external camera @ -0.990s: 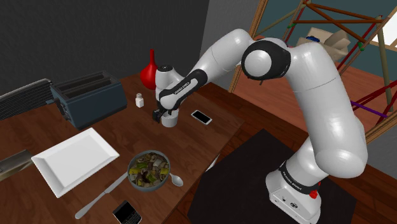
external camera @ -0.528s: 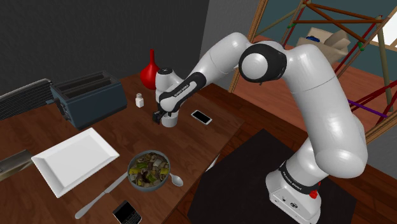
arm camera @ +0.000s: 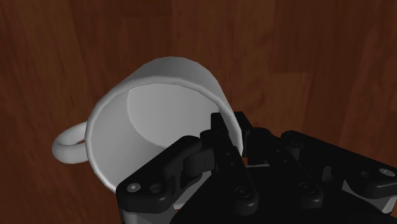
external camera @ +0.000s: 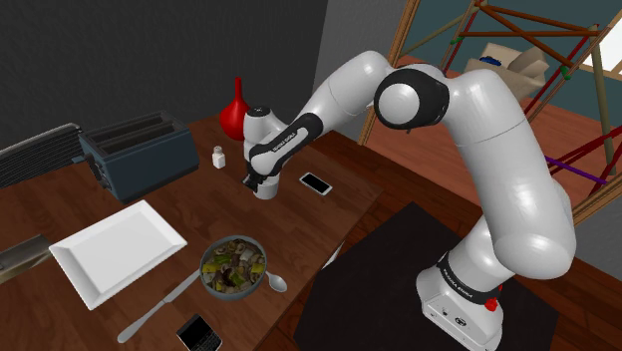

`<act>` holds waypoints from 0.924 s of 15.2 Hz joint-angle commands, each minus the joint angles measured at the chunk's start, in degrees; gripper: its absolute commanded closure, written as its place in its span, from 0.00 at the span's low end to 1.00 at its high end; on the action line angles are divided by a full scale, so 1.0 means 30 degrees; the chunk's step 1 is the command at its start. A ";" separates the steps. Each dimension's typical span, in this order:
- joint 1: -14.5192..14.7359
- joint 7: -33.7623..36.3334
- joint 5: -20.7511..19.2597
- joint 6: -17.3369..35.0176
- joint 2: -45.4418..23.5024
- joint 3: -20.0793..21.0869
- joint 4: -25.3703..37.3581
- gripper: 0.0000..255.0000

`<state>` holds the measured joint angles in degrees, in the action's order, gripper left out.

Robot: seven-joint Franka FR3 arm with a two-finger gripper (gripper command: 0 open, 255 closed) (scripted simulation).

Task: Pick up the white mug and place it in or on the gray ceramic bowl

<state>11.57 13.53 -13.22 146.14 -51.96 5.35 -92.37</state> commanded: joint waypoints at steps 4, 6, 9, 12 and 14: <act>-0.0001 0.0000 0.0000 0.0002 -0.0002 -0.0001 0.0001 1.00; -0.0045 -0.0037 0.0040 -0.0224 0.0449 0.0058 -0.0226 1.00; -0.0111 -0.0100 0.0109 -0.0589 0.1104 0.0149 -0.0518 1.00; -0.0177 -0.0167 0.0184 -0.0975 0.1742 0.0241 -0.0773 1.00; -0.0221 -0.0215 0.0238 -0.1243 0.2156 0.0303 -0.0921 1.00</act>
<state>10.91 12.88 -12.58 142.82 -46.12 6.17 -94.92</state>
